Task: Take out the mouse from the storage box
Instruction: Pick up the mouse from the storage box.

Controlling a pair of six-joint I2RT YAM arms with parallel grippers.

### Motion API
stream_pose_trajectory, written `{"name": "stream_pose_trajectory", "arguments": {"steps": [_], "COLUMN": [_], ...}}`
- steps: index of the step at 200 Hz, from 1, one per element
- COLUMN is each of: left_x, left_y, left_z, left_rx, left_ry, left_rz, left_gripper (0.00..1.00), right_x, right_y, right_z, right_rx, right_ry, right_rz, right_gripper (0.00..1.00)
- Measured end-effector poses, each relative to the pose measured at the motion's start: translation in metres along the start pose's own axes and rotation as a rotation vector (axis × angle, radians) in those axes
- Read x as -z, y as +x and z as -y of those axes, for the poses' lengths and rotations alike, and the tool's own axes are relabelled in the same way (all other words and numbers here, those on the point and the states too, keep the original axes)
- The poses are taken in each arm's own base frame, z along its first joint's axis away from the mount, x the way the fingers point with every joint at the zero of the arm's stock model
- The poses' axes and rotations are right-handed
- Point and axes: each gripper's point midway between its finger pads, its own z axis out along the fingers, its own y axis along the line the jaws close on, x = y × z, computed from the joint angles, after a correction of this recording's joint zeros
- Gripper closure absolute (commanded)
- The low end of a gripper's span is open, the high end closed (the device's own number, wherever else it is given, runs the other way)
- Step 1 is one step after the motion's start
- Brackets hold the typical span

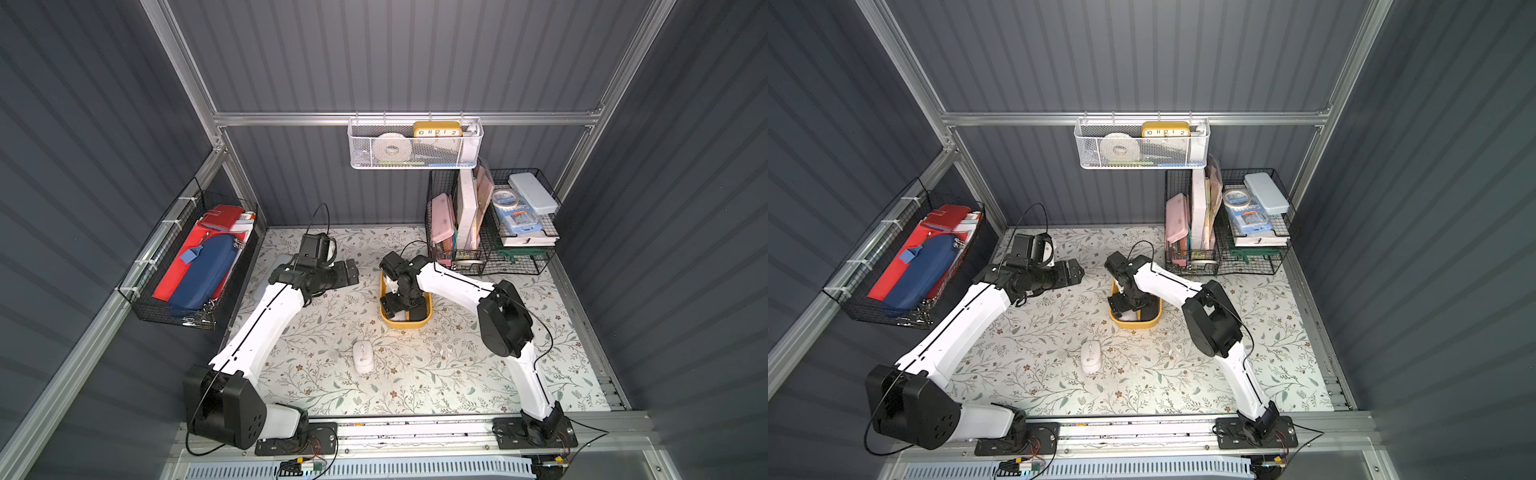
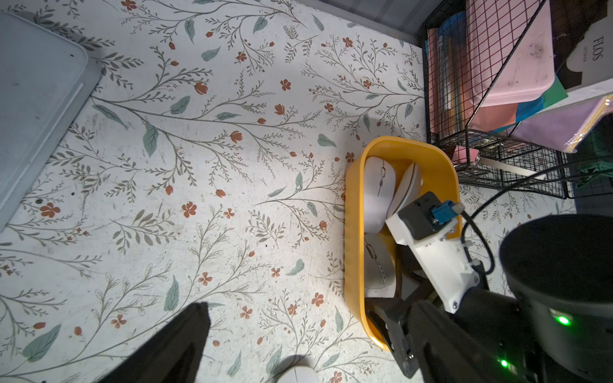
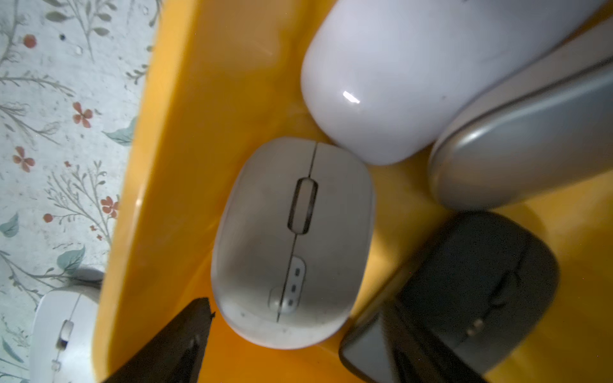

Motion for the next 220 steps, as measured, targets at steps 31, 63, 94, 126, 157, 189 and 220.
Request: {"name": "stream_pose_trajectory", "arguments": {"steps": [31,63,94,126,157,189,220], "left_x": [-0.002,-0.003,-0.005,-0.005,-0.005,-0.004,-0.003], "left_y": [0.001,0.001,0.002,0.002,0.002,0.001,-0.002], "left_z": [0.0,0.001,0.001,0.002,0.002,0.003,0.005], "left_rx": [-0.001,-0.002,-0.001,-0.001,-0.001,-0.001,-0.003], "left_ry": [0.002,0.008,0.01,0.013,0.014,0.016,0.027], "left_rz": [-0.006,-0.009,-0.016,-0.016,-0.017,-0.015,-0.005], "left_gripper": [0.01,0.01,0.01,0.01,0.01,0.01,0.01], "right_x": [-0.023,-0.019,-0.017,-0.01,0.017,0.05,0.064], "right_y": [0.001,0.004,0.008,0.007,-0.004,-0.02,-0.016], "right_z": [0.012,0.021,0.023,0.022,0.015,0.007,0.006], "right_rx": [0.017,0.007,0.005,0.005,-0.002,-0.001,0.007], "right_ry": [0.08,0.125,0.136,0.13,0.099,0.073,0.09], "right_rz": [-0.037,-0.024,-0.016,-0.001,0.071,0.148,0.159], "right_gripper": [0.26,0.37,0.43,0.46,0.48,0.49,0.49]}}
